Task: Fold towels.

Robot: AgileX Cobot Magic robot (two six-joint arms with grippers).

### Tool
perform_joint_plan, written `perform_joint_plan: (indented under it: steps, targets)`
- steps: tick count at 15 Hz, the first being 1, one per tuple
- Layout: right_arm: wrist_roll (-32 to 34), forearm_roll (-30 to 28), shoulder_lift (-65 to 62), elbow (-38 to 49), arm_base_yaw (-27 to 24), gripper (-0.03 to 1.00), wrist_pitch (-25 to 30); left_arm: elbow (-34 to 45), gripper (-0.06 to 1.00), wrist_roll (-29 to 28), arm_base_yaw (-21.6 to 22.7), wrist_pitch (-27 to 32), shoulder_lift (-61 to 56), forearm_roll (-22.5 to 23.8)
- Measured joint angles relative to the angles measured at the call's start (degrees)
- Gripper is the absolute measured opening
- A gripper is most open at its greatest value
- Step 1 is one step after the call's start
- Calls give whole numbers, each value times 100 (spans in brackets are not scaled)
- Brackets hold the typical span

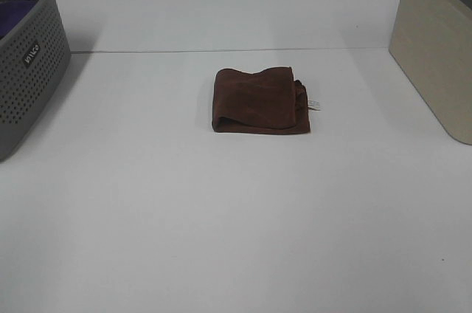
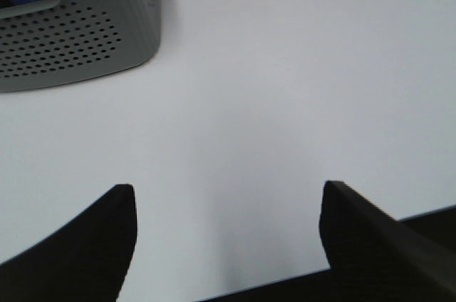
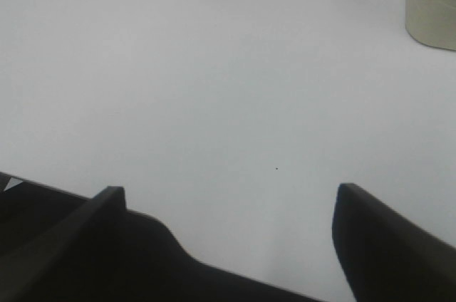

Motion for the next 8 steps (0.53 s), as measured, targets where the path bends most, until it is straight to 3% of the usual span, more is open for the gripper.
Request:
perform_joint_plan:
  steps: [5,8]
  targets:
    - [0,0,-642,0,-642,77,-6,0,67,0,195,0,-940,0]
    - [0,6,-1238,0,-728,77,0,0,67,0,195,0,-1094,0]
